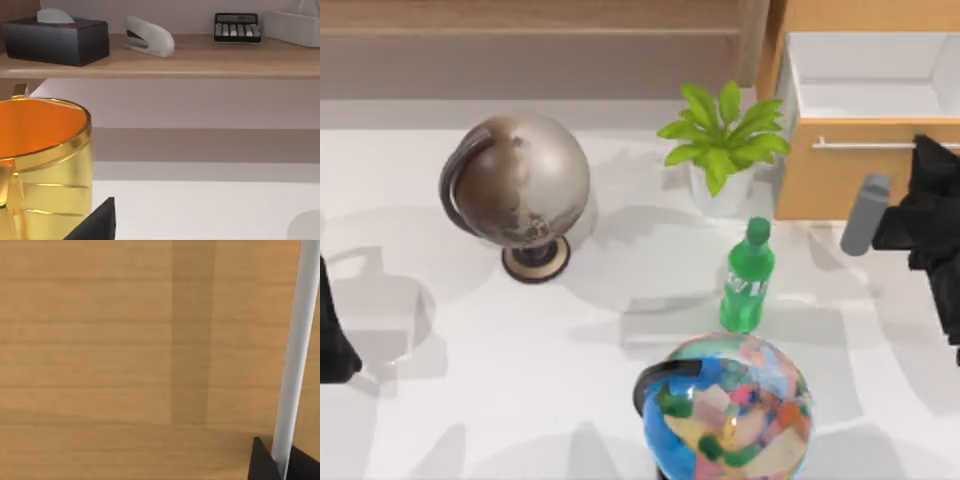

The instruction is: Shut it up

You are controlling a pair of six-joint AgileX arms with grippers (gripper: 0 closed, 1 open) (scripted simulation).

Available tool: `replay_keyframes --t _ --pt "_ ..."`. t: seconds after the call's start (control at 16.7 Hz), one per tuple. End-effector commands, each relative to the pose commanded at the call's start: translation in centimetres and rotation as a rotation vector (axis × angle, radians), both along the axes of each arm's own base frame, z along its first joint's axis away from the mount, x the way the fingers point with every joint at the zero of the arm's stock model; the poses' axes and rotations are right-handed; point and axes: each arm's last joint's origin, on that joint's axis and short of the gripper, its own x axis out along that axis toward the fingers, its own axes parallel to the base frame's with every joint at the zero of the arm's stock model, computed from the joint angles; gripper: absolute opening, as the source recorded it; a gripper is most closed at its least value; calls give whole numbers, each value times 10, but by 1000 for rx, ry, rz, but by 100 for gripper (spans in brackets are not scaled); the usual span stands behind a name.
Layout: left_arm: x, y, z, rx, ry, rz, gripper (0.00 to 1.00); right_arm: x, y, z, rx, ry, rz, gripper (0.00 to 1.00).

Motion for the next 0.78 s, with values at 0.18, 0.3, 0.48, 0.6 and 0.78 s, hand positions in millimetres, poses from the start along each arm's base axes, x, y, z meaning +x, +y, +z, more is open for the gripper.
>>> replay_keyframes --t 0.18,0.3,0.48,0.6,0.78 --pt "0 0 0 0 0 0 100 16 -1 0 -1 1 3 0" --pt "0 0 0 0 0 0 100 17 -1 0 -1 1 3 0" --pt "0 0 0 0 0 0 100 16 0 1 2 2 4 0" --pt "0 0 0 0 0 0 100 24 0 1 3 -3 3 0" --pt "0 0 0 0 0 0 100 45 0 1 2 -1 -1 0"
